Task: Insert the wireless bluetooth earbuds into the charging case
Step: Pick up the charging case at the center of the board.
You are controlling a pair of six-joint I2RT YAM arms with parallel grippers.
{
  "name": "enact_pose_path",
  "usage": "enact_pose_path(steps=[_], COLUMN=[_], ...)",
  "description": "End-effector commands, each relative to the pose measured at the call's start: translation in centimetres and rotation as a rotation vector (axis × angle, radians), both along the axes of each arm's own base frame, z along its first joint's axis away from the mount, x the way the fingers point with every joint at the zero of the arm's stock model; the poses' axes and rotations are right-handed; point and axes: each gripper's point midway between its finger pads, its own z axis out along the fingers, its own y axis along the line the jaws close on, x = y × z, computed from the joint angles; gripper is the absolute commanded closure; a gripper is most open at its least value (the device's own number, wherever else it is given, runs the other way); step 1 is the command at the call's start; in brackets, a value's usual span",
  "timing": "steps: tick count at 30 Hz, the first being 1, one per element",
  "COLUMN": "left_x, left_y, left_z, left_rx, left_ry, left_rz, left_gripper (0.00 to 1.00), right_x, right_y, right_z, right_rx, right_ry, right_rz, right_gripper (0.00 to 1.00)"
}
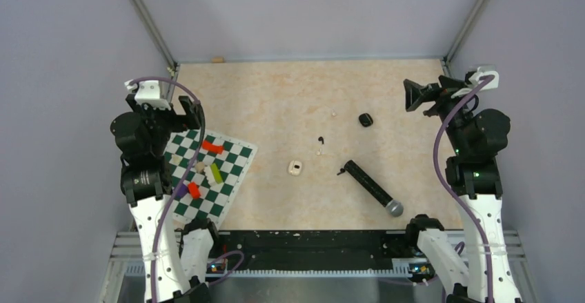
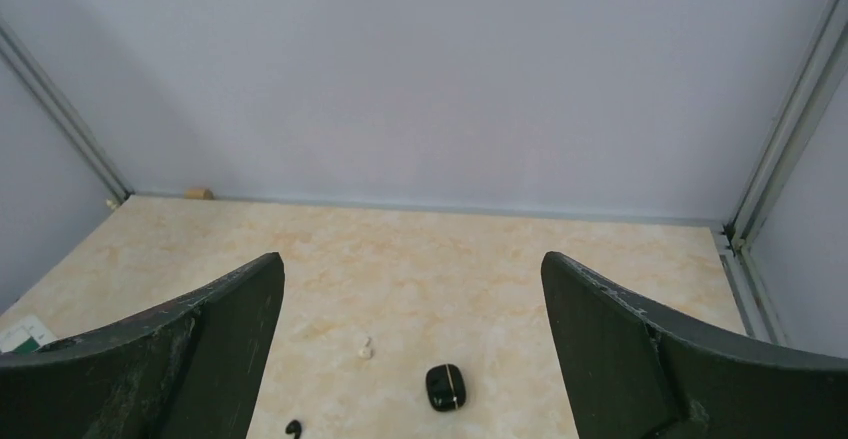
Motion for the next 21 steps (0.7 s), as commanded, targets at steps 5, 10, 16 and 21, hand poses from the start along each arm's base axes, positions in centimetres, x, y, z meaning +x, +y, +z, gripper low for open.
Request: enact_pose_path(steps=[5,10,16,21], left_x=[-0.2,-1.8,-1.7,0.0], left_y=[-2.3,-4.5,-4.9,-3.5], left_z=[0.2,-2.6,-5.8,-7.2], left_rx=[0.103,0.122,0.108,0.061], left_ry=[-0.006,0.087,0.137,0.244], left_rz=[-0.176,-0.321,-0.358,-0.305], left_gripper=[0.01,0.01,0.01,0.01], right_x=[-0.6,0.7,6.0,13.0], right_y=[1.6,2.2,2.2,0.9], right_z=[1.4,-0.3,-3.7,-11.9], right_rx=[-0.134,-0.171,-0.123,-0.127], right_ry=[-0.118,-0.105,0.119,0.478], right_rz=[0.093,0.134,0.147,0.099], right_gripper=[0.01,0.01,0.06,0.08])
